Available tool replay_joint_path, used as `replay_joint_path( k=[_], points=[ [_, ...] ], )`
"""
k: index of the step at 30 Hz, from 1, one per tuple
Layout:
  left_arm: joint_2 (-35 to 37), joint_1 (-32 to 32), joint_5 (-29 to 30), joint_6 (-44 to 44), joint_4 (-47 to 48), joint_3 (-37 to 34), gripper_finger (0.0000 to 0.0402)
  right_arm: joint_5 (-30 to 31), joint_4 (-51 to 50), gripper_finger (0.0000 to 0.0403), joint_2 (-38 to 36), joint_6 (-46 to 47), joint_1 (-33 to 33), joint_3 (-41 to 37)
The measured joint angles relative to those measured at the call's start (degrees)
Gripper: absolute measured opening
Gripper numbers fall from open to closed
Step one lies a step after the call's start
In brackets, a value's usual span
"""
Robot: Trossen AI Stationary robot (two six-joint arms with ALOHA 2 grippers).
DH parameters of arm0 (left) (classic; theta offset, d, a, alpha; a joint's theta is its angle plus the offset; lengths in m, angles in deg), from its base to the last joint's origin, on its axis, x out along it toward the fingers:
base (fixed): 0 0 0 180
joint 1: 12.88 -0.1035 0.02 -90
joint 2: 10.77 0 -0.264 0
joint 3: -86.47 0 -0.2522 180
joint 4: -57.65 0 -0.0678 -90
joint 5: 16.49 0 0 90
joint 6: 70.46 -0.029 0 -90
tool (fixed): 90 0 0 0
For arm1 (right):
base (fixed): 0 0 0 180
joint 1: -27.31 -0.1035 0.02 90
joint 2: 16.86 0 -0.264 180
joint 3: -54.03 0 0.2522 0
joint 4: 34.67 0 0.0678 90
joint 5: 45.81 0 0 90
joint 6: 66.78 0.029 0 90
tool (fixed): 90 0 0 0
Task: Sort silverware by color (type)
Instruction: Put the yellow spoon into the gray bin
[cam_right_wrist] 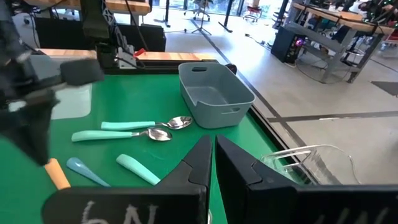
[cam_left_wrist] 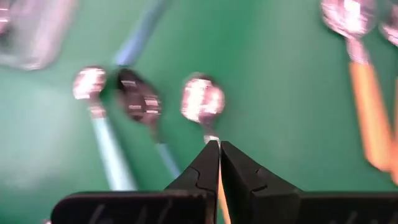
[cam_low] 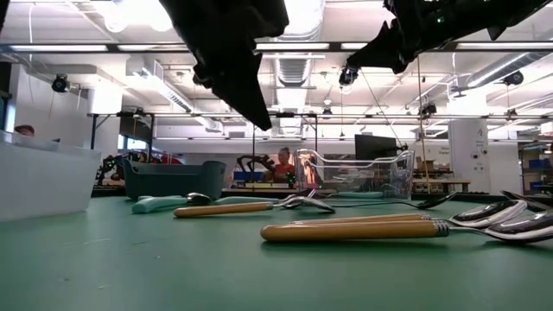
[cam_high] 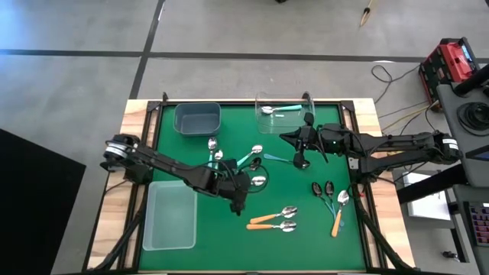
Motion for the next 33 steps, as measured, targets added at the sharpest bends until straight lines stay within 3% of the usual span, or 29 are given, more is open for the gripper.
replay_joint_path(
  k=[9,17,24,33],
  points=[
    [-4.2,0.0,-1.3,0.1,-9.3,-2.6,0.0011,0.0,-0.8,0.0012,0.0,0.0,0.0,0.0],
    [-4.6,-0.5,4.7,4.8,-9.9,-5.0,0.0091,0.0,-0.9,0.0012,0.0,0.0,0.0,0.0],
    [-6.2,-0.4,6.1,6.7,-10.4,-6.8,0.0174,0.0,-0.8,0.0012,0.0,-0.1,0.0,0.0],
    [-9.5,-0.4,6.1,7.0,-10.6,-7.0,0.0196,0.0,-0.8,0.0012,0.0,-0.1,0.0,0.0]
  ],
)
